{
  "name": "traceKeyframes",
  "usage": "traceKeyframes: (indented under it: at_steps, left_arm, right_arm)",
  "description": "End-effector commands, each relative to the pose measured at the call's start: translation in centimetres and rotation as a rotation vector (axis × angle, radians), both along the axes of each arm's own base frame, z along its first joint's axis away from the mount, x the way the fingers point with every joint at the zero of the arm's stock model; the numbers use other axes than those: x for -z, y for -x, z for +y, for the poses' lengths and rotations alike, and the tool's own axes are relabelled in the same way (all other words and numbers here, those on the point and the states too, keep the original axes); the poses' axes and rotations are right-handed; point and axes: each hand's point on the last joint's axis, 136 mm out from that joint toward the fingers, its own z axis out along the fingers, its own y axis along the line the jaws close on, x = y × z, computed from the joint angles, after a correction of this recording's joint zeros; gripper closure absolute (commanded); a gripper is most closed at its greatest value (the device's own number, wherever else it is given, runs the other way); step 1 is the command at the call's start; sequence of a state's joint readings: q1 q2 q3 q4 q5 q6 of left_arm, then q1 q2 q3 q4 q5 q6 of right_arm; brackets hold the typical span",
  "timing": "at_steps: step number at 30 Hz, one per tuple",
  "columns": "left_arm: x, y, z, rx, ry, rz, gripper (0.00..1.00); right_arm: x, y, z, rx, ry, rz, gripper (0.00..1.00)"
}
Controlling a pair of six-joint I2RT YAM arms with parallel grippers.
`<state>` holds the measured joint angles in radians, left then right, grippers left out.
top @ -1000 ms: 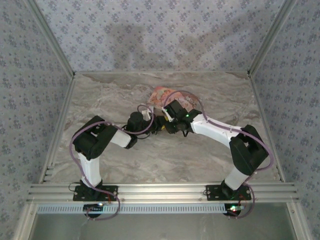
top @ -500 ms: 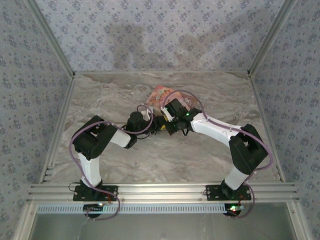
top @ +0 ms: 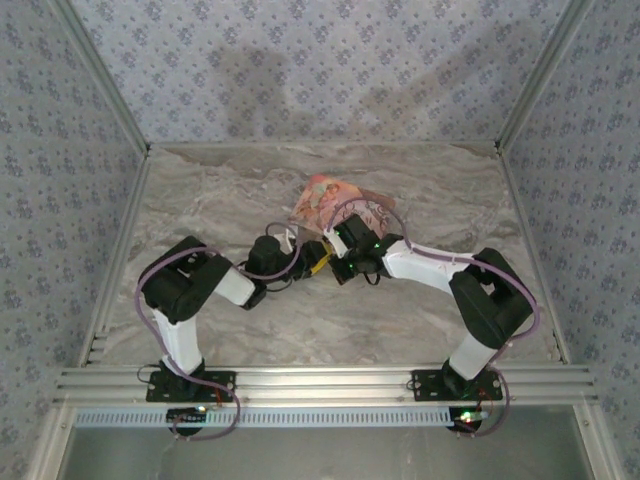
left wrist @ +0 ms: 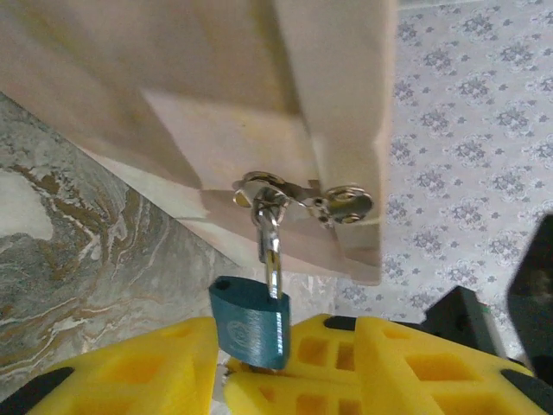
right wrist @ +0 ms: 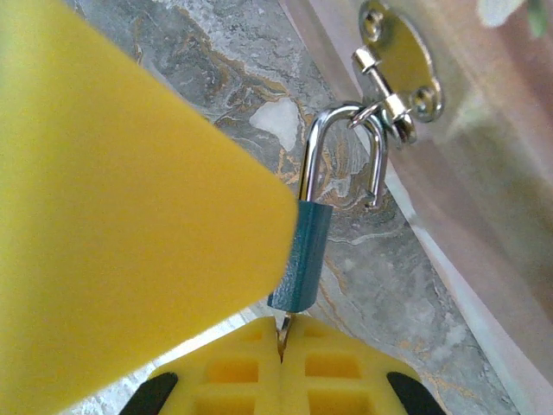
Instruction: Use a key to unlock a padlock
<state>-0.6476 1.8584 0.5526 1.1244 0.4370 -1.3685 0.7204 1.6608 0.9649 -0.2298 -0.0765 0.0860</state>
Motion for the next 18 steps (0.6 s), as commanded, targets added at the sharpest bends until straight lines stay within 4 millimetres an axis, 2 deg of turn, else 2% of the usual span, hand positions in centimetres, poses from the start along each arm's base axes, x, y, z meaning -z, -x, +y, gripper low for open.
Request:
traceKeyframes:
  at_steps: [1, 11, 16, 18]
  left_arm:
    - [-2.8, -1.0, 1.1, -0.047, 0.017, -0.104, 0.55]
    - [-4.7, -2.5, 5.2, -0.148, -0.108, -0.160, 0.54]
    - [-6.3, -3.6, 8.7, -0.231, -0.273, -0.215, 0.51]
    - [-7.3, -4.1, 10.1, -0.256, -0.385, -0.247, 0.45]
  right_arm:
    - [0.8, -0.2, 0.2, -0.004, -0.012, -0.010, 1.00]
    - [1.2, -0.7, -0.5, -0.051, 0.051, -0.048, 1.00]
    - [0.9, -1.1, -0.9, -0.073, 0.097, -0.080, 1.00]
    - [0.8, -1.1, -0.9, -0.081, 0.107, -0.086, 1.00]
